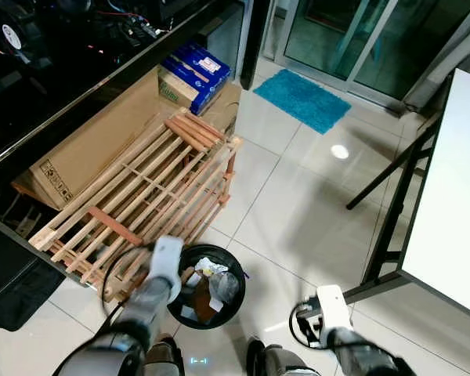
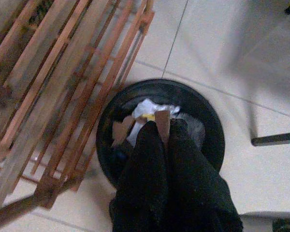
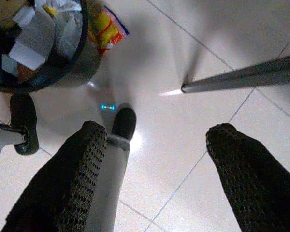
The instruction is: Picking trash to rubbish bin
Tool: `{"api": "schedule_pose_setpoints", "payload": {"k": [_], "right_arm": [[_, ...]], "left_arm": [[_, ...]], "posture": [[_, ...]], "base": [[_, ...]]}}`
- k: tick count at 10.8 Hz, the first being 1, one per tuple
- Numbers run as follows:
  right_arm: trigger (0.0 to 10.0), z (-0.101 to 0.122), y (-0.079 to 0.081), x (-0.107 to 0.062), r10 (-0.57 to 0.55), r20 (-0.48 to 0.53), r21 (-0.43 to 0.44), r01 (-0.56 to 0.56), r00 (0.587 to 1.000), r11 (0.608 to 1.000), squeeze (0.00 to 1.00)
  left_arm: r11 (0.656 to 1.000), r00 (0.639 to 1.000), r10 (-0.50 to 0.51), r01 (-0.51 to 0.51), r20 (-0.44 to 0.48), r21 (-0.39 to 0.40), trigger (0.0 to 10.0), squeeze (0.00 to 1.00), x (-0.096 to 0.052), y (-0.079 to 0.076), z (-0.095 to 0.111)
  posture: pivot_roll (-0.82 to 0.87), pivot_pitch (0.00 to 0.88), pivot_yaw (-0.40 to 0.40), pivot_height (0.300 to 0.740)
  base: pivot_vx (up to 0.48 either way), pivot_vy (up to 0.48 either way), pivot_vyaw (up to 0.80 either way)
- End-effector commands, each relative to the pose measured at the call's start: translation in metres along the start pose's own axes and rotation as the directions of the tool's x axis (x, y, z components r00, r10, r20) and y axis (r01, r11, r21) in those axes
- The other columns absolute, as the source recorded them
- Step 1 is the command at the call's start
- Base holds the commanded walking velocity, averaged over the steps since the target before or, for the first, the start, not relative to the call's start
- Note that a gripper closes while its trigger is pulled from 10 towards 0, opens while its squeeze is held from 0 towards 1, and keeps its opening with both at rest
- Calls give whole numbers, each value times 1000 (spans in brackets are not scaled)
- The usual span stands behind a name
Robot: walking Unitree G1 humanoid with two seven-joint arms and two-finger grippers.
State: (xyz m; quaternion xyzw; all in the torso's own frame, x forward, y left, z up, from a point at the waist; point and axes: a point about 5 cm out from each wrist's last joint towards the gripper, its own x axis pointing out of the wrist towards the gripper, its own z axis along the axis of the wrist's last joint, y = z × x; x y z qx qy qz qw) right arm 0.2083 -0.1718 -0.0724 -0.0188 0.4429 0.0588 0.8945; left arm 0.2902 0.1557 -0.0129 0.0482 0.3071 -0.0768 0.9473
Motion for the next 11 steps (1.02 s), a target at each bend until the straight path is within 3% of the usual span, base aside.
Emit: {"api": "schedule_pose_setpoints", "payload": {"k": [1, 2, 5, 7, 9, 11], "right_arm": [[10000, -10, -5, -2, -23, -19, 34, 24, 1000, 999, 0], [10000, -13, -5, -3, -25, -23, 40, 26, 999, 999, 0], [10000, -16, -5, -4, -28, -24, 53, 29, 999, 998, 0], [10000, -15, -3, -3, -24, -19, 59, 26, 1000, 998, 0], [10000, -15, -1, -3, -21, -18, 60, 22, 1000, 998, 0], [10000, -18, 1, -3, -18, -23, 62, 20, 1000, 998, 0]], "left_arm": [[998, 998, -58, 58, -16, 31, 10000, 0, 1, -9, -1], [992, 994, -106, 107, -10, 72, 10000, 0, 3, -17, 4], [968, 973, -230, 230, -12, 99, 10000, 0, 5, -44, 10], [927, 940, -338, 340, -39, 159, 10000, 0, 3, -70, 7], [921, 939, -340, 342, -46, 187, 10000, 0, 3, -75, 8], [937, 961, -271, 274, -44, 218, 10000, 0, 5, -63, 11]], "posture": [[-51, 211, -95, 740], [-64, 216, -92, 740], [-79, 223, -90, 740], [-88, 228, -86, 740], [-88, 230, -86, 740], [-82, 236, -85, 740]], "base": [[0, 0, 0], [0, 0, 0], [0, 0, 0], [0, 0, 0], [0, 0, 0], [0, 0, 0]]}}
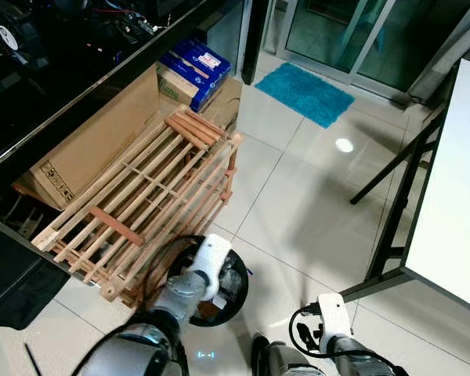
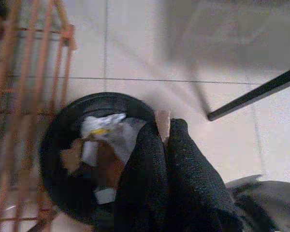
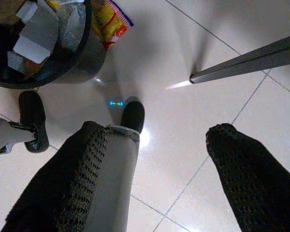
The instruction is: Picking trash to rubbish bin
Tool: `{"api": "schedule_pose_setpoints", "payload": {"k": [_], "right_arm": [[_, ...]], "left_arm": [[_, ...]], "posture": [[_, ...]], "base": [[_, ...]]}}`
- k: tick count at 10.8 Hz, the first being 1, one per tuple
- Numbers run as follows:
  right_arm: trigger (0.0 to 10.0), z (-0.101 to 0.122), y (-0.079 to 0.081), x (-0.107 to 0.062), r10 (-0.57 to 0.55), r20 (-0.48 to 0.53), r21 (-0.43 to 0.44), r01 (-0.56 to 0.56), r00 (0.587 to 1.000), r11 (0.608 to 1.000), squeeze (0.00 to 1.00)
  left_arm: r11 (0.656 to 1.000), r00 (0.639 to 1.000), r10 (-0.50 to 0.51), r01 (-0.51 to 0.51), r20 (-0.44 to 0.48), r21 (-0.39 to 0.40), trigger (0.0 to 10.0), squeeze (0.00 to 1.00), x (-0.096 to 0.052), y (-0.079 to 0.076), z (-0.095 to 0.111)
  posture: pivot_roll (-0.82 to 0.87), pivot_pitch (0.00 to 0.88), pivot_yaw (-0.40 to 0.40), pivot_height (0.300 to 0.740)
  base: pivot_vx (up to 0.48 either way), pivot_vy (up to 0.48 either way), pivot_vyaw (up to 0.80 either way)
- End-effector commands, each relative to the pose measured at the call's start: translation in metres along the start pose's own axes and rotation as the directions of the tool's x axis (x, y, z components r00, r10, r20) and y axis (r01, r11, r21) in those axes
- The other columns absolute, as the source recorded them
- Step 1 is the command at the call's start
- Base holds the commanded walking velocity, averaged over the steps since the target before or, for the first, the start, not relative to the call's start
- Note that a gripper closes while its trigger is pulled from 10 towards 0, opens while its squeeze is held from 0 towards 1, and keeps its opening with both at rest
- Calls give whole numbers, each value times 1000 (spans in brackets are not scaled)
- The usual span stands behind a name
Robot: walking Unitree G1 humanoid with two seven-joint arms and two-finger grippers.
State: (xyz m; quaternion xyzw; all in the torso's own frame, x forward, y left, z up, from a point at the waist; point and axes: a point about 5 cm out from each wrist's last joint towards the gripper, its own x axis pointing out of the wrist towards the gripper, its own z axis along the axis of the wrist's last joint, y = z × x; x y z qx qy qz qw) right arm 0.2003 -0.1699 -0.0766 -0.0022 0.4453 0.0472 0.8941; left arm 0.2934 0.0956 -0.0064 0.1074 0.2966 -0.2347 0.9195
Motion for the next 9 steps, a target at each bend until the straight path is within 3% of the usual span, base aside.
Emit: {"api": "schedule_pose_setpoints", "payload": {"k": [1, 2, 9], "right_arm": [[10000, -9, -2, -2, -13, -20, 23, 14, 1000, 1000, 0], [10000, -9, -2, -2, -13, -20, 26, 14, 1000, 1000, 0], [10000, -9, 0, -1, -9, -21, 23, 10, 1000, 1000, 0]], "left_arm": [[1000, 1000, -3, 3, -18, 13, 10000, 0, 1, -4, -3], [1000, 1000, 5, -5, -14, 13, 10000, 1000, 0, -2, -2], [1000, 1000, -8, 9, -12, 8, 10000, 1000, 0, -1, -1]], "posture": [[-82, 237, -84, 740], [-80, 236, -83, 740], [-71, 231, -84, 740]], "base": [[0, 0, 0], [0, 0, 0], [0, 0, 0]]}}
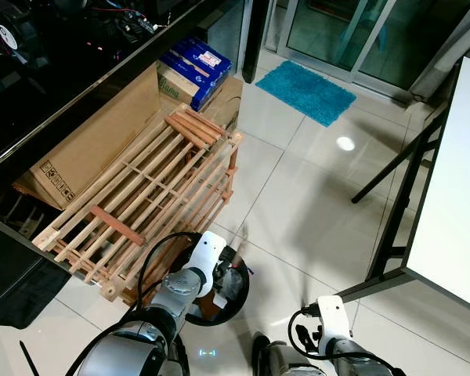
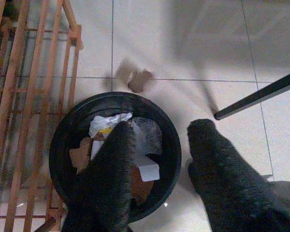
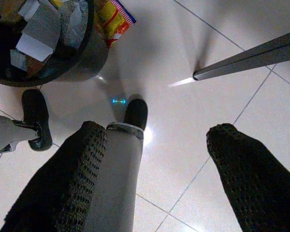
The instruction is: Picking trash to rubbish bin
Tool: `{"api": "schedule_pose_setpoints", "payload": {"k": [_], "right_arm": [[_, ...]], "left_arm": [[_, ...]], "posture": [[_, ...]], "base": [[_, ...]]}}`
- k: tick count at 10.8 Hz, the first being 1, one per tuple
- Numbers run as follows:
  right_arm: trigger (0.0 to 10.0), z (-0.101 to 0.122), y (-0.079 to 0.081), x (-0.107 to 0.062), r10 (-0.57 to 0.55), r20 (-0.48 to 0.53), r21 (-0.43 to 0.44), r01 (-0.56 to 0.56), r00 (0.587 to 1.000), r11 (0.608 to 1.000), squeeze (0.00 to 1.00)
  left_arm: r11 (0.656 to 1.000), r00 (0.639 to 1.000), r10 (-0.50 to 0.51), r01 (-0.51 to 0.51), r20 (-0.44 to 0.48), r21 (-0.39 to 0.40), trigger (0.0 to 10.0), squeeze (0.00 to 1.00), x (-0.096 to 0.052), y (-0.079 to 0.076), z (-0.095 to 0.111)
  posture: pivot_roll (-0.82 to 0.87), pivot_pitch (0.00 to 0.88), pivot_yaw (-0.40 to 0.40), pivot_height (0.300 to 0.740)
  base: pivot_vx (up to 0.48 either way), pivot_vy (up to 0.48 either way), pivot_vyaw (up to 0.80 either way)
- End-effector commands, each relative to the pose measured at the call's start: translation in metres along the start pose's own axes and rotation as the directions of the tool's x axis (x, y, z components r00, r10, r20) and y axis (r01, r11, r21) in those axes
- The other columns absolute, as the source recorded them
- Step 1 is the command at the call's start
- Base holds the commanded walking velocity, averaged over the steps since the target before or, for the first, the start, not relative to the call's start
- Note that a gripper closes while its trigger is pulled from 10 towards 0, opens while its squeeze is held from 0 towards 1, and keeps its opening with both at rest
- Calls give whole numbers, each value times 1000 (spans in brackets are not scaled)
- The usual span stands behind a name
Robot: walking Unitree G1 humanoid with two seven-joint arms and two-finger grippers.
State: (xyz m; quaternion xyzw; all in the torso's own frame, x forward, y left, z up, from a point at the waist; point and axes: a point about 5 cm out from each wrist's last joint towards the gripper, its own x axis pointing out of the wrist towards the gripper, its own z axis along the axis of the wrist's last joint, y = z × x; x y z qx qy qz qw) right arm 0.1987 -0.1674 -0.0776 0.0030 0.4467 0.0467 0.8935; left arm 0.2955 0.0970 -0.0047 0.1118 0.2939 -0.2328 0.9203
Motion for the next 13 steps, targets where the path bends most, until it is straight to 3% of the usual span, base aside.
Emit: {"api": "schedule_pose_setpoints", "payload": {"k": [1, 4, 5, 7, 8, 10, 13], "right_arm": [[10000, -6, -2, -1, -12, -17, 13, 12, 1000, 1000, 0], [10000, -4, -1, -1, -8, -13, 10, 8, 1000, 1000, 0], [10000, -4, 0, -1, -7, -13, 10, 8, 1000, 1000, 0], [10000, -3, 2, 0, -5, -11, 6, 5, 1000, 1000, 0], [10000, -2, 2, 0, -4, -10, 6, 4, 1000, 1000, 0], [10000, 8, 4, 2, 8, 27, 2, -8, 1000, 1000, 0], [10000, 33, 0, 3, 9, 111, 14, -10, 994, 1000, 0]], "left_arm": [[1000, 1000, -16, 16, -13, -2, 10000, 1000, 0, -3, -3], [1000, 1000, 4, -4, -12, -9, 10000, 1000, -1, 2, -5], [999, 999, 37, -38, -13, -31, 10000, 0, -3, 7, -9], [979, 989, 145, -148, -31, -143, 10000, 0, -14, 25, -30], [976, 988, 154, -157, -34, -150, 10000, 0, -15, 26, -32], [936, 957, 283, -291, -70, -196, 10000, 0, -34, 50, -61], [910, 934, 342, -356, -99, -214, 10000, 0, -44, 57, -78]], "posture": [[-69, 230, -85, 740], [-59, 226, -88, 740], [-56, 212, -82, 740], [-36, 180, -76, 740], [-34, 177, -76, 740], [-2, 128, -71, 740], [9, 95, -71, 740]], "base": [[0, 0, 0], [0, 0, 0], [0, 0, 0], [0, 0, 0], [0, 0, 0], [0, 0, 0], [0, 0, 0]]}}
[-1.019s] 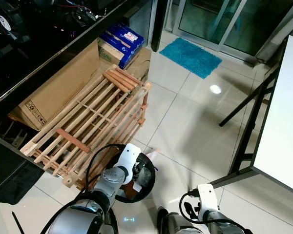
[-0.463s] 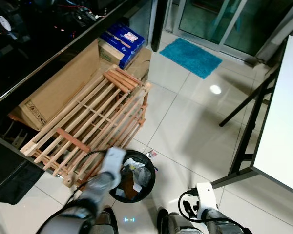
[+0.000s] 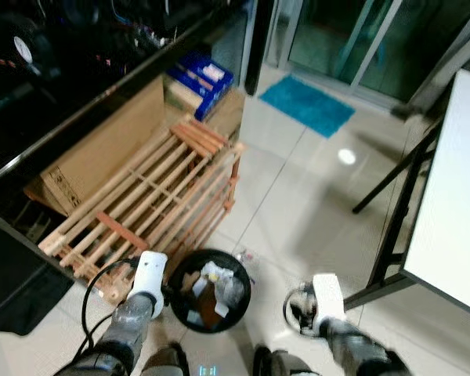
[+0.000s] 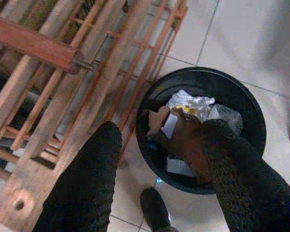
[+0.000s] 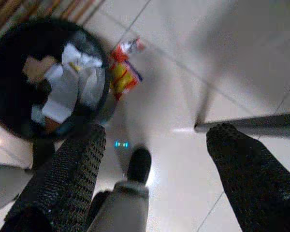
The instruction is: Picking trash to rubbish bin
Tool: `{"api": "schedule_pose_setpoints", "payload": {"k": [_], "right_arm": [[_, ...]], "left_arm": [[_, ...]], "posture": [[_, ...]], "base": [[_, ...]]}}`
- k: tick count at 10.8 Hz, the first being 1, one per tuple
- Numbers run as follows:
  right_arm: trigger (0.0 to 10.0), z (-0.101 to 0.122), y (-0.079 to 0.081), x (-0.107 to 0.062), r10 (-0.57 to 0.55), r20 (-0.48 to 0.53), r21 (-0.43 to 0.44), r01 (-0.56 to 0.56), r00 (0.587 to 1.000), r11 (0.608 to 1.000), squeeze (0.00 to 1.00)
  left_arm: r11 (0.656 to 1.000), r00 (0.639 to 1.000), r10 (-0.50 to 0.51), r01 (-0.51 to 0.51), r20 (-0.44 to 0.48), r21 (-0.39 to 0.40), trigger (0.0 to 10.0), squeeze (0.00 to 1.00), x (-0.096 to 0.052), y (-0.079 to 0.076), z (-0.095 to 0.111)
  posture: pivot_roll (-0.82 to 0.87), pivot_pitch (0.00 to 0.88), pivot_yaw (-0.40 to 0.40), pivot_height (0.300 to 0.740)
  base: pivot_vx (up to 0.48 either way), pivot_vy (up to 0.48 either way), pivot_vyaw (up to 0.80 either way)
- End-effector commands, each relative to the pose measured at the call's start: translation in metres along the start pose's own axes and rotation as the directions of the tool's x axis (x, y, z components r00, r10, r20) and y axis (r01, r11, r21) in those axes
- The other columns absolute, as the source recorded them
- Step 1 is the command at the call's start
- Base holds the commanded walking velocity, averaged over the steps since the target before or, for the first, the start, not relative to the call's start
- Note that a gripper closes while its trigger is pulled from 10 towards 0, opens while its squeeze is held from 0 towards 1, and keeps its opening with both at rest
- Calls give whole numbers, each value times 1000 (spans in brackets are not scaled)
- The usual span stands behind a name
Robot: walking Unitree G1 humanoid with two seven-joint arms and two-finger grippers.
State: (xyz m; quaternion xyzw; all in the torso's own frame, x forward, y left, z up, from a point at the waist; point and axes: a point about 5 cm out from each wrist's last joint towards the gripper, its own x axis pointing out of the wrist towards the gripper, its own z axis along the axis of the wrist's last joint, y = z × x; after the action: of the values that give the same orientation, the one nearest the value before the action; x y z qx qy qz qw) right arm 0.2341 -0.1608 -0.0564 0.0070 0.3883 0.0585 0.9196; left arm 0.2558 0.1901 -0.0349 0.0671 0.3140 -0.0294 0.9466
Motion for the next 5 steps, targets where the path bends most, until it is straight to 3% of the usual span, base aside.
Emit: {"api": "schedule_pose_setpoints", "payload": {"k": [1, 5], "right_arm": [[10000, -5, -7, -2, -20, -12, 20, 21, 1000, 1000, 0], [10000, 6, -11, -1, -25, 22, 15, 25, 999, 1000, 0]], "left_arm": [[999, 1000, 21, -22, -19, -25, 10000, 0, -3, 0, -9], [995, 996, 86, -87, -14, -54, 10000, 0, -8, 5, -20]], "posture": [[15, 82, -71, 740], [40, 31, -76, 740]], "base": [[0, 0, 0], [0, 0, 0]]}}
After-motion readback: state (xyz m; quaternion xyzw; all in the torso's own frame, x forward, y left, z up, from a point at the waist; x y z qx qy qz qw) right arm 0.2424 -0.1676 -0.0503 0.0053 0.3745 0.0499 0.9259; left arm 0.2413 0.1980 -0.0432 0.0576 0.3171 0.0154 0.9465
